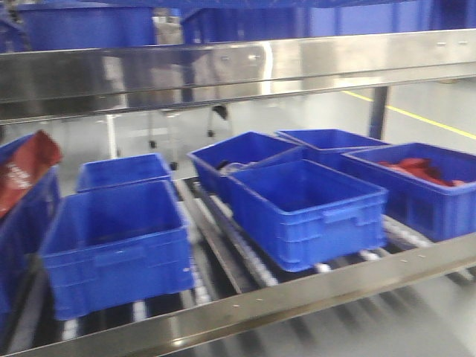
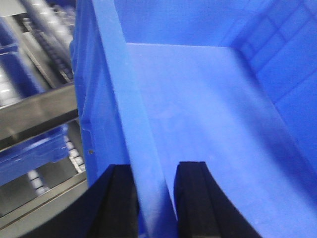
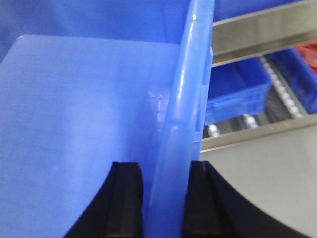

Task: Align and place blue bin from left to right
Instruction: 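Turn and drive the base up to the other roller shelf rack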

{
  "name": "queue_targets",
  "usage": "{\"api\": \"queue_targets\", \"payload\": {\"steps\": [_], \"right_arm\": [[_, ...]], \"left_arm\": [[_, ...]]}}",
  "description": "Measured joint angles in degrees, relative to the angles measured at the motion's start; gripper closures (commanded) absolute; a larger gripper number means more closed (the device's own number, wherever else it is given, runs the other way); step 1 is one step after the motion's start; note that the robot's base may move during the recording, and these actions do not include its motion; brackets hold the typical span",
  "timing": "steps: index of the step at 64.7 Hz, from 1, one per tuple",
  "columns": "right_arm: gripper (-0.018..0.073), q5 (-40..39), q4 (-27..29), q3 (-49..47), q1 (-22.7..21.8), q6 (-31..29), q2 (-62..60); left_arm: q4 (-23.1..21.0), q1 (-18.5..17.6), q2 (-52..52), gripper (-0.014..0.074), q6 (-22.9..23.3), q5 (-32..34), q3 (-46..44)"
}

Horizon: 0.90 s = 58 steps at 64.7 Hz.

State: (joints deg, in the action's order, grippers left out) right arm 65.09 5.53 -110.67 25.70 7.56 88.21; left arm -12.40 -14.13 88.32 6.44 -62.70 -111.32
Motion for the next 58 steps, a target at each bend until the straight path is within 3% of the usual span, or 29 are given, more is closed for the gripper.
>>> {"api": "queue_targets", "payload": {"steps": [58], "right_arm": [[0.0712, 0.0, 0.1, 0.0, 0.0, 0.0, 0.0]], "left_arm": [[0.1, 0.0, 0.0, 0.0707, 0.0, -0.1, 0.0]]}}
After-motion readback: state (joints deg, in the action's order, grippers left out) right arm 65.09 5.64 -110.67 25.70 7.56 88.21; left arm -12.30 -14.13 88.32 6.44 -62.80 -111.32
